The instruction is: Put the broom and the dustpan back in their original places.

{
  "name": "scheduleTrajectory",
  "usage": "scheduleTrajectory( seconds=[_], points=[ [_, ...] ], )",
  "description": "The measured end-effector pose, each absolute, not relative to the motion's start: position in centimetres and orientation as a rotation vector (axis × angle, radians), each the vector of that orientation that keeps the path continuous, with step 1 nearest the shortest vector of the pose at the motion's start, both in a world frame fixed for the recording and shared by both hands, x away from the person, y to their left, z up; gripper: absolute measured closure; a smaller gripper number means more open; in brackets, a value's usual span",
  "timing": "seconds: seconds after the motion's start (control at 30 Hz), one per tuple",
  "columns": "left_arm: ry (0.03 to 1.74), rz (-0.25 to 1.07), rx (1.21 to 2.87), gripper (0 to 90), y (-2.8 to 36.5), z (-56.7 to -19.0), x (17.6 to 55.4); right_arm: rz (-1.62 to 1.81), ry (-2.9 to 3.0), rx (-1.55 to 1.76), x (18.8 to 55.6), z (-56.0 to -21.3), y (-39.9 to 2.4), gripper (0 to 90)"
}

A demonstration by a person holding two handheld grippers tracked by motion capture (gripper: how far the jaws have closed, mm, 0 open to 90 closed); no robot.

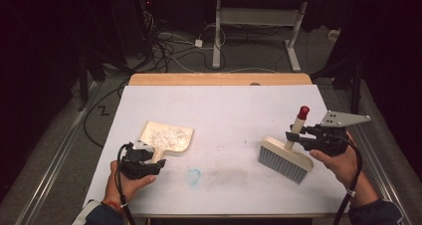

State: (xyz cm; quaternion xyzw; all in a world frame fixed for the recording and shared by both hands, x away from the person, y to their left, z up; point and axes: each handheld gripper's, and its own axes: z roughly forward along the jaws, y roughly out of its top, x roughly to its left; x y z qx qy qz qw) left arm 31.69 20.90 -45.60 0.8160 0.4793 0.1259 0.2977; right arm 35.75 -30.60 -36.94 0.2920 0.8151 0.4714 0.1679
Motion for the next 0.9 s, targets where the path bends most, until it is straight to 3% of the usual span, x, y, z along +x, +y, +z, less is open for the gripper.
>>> scheduleTrajectory(
  seconds=[0.27, 0.53, 0.9],
  points=[
    [1.21, 0.314, 2.201, 56.9, 20.2, -45.8, 30.7, 1.263, 2.264, 0.941, 39.1, -37.3, -29.3, 61.1],
    [1.244, 0.369, 2.169, 48.7, 20.8, -46.0, 31.2, 1.24, 2.226, 1.033, 41.6, -38.5, -28.8, 60.7],
    [1.265, 0.353, 2.14, 50.2, 20.9, -47.1, 33.7, 1.184, 2.18, 1.137, 44.1, -39.8, -28.7, 59.0]
  ],
)
